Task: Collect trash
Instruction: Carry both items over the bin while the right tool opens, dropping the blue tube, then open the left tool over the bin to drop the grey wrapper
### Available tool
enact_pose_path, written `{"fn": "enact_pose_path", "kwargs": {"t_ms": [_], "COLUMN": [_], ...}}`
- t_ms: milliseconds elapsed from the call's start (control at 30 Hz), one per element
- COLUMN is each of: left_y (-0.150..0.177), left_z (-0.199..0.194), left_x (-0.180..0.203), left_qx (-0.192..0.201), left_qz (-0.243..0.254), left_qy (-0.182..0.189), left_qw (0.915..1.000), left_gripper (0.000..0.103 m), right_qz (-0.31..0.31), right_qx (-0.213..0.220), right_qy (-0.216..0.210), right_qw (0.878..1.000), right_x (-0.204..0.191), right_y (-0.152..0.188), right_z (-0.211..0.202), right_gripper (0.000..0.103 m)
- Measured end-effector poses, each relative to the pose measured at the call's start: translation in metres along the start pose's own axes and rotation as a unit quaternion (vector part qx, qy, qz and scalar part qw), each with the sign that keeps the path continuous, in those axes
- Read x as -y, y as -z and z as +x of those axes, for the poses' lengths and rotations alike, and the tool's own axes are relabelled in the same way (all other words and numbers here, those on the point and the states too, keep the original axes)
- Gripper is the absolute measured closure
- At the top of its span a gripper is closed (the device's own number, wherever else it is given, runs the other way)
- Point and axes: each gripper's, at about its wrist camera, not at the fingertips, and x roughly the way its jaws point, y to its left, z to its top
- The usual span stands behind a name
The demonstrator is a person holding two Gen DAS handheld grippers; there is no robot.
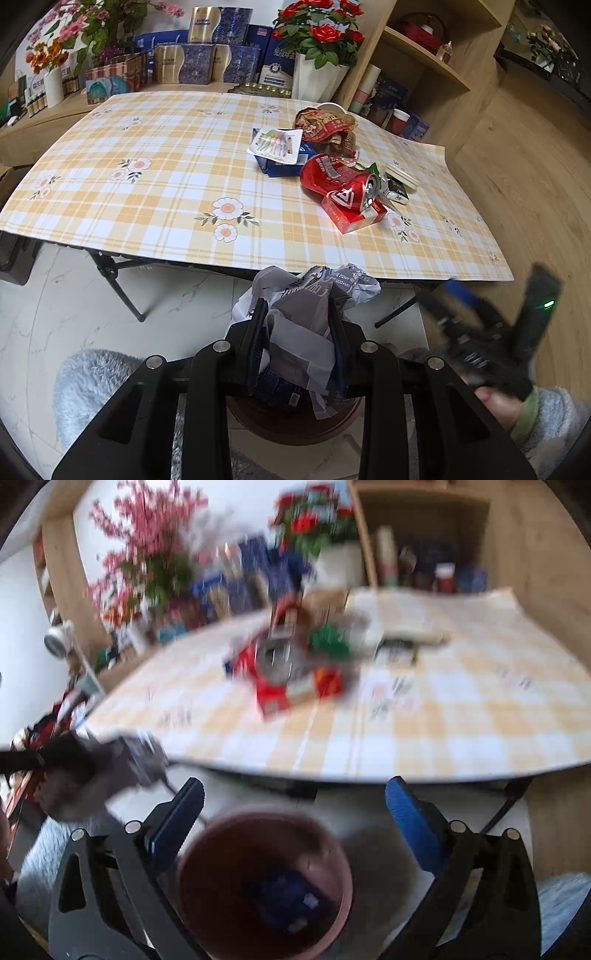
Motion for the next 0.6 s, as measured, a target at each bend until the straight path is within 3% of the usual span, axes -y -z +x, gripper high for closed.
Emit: {"fn": "enact_pose_path", "kwargs": {"t_ms": [167,433,600], "left_y": [0.0,0.016,0.026], "left_z": [0.018,0.067,0.089], "left_x": [0.015,0.021,0.004], "left_qx": [0.011,-0.005,-0.049], "left_qz": [0.054,0.11,0.064], "left_qy": [-0.006,0.007,0.066], "left_qw": [0.9985,0.9939,0.9945], "left_gripper": [0.073,0.073,0.073], "right_qz": [0.024,0.033,0.029], "right_qx": [0.04,0.028,0.02], "right_qy": [0.045,0.106,0.122], "right_qw": [0.998,0.993,0.992], "right_x": [0.015,0.032,0.033], "right_y": [-0.006,0.004,0.01], "right_z": [-0.011,0.002,0.005], "right_gripper": [0.006,0.006,0.006]}}
